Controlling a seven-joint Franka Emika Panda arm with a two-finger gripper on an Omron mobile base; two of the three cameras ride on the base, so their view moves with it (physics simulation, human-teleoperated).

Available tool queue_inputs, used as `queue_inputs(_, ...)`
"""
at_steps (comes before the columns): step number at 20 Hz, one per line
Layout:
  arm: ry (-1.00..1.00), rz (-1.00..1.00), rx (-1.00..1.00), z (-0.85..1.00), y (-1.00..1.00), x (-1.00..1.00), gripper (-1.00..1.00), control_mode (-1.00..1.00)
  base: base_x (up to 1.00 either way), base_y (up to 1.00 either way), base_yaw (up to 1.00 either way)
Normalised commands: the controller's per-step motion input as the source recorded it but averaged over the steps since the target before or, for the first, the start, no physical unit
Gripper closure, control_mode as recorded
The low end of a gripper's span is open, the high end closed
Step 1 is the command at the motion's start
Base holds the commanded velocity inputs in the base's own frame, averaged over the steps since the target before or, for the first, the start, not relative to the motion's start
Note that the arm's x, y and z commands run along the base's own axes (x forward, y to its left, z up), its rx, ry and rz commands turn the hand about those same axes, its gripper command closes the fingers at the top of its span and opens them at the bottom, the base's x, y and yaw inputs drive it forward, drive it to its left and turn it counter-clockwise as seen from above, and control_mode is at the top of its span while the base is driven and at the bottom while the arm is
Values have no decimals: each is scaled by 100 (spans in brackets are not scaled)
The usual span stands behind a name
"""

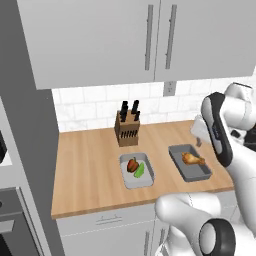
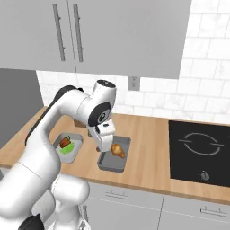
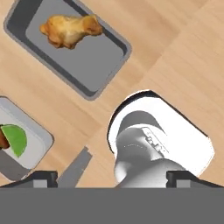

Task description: Take the meat container that has the chicken drumstick and place it on the second highest rack of the freezer. Then take the vegetable container that has the lemon wedge and bell pepper and place it on the highest rack of the freezer.

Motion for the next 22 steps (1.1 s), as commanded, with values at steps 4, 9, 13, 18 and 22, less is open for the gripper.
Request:
queue_inputs(4, 12, -39, 12, -79, 0, -11, -100, -100, 0, 0, 0)
queue_inputs(9, 6, -19, 1, -55, -6, 11, -100, -100, 0, 0, 0)
queue_inputs(13, 6, -7, 0, -39, -21, 23, -100, -100, 0, 0, 0)
queue_inputs(18, 3, -1, 0, -25, -27, 20, -100, -100, 0, 0, 0)
queue_inputs(22, 4, 0, 0, -26, -31, 30, -100, -100, 0, 0, 0)
